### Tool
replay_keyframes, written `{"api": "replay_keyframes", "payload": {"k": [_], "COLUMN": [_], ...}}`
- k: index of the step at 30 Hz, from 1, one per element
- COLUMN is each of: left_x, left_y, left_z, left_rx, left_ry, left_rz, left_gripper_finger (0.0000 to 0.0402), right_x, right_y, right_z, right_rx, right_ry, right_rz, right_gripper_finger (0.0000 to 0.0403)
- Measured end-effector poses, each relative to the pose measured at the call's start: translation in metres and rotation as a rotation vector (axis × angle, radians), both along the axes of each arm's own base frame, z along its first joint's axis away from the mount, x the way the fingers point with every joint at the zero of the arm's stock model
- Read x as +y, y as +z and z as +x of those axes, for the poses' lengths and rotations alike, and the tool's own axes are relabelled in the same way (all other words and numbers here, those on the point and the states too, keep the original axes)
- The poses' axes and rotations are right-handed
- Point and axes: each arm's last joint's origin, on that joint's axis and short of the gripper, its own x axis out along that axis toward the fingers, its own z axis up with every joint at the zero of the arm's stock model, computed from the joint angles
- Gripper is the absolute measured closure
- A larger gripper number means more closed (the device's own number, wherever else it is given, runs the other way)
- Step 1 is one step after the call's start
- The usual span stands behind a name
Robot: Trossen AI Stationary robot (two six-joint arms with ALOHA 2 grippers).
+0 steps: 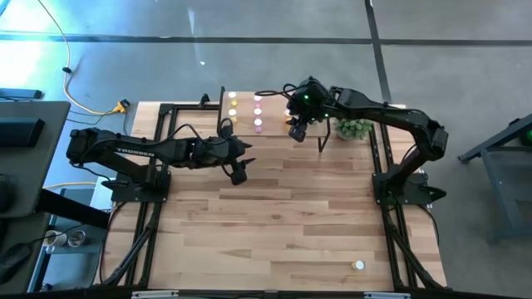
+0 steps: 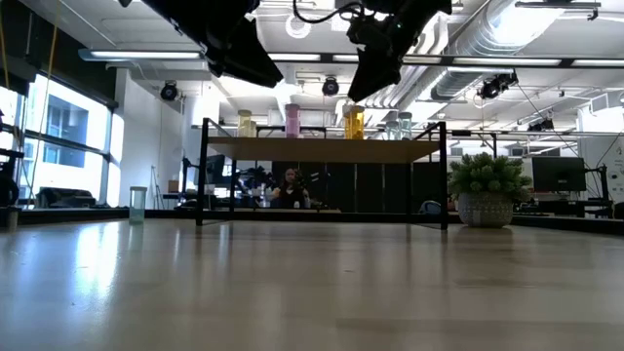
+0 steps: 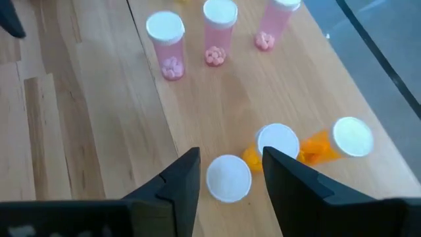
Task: Pick and place medicine bottles onto shelf by color
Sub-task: Put the blue pill bottle on the shelf aligned with the other blue pill bottles
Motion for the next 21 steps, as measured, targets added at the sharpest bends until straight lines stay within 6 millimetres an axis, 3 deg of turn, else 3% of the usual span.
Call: {"api": "replay_keyframes", "payload": {"k": [8, 21], "left_x": [-0.002, -0.012], "left_y": [0.004, 0.000], "left_z": [-0.017, -0.063], "left_rx": [0.055, 0.281], "left_ry": [0.024, 0.142], "left_rz": [-0.043, -0.183], "left_gripper_finger": [0.0197, 0.0197], "right_x": [0.013, 0.064], "right_y": [0.010, 0.031], "right_z": [-0.004, -0.007], "right_rx": [-0.022, -0.079], "right_ry": [0.025, 0.175], "right_rz": [-0.004, -0.023], "right_gripper_finger": [0.0247, 0.0247]}}
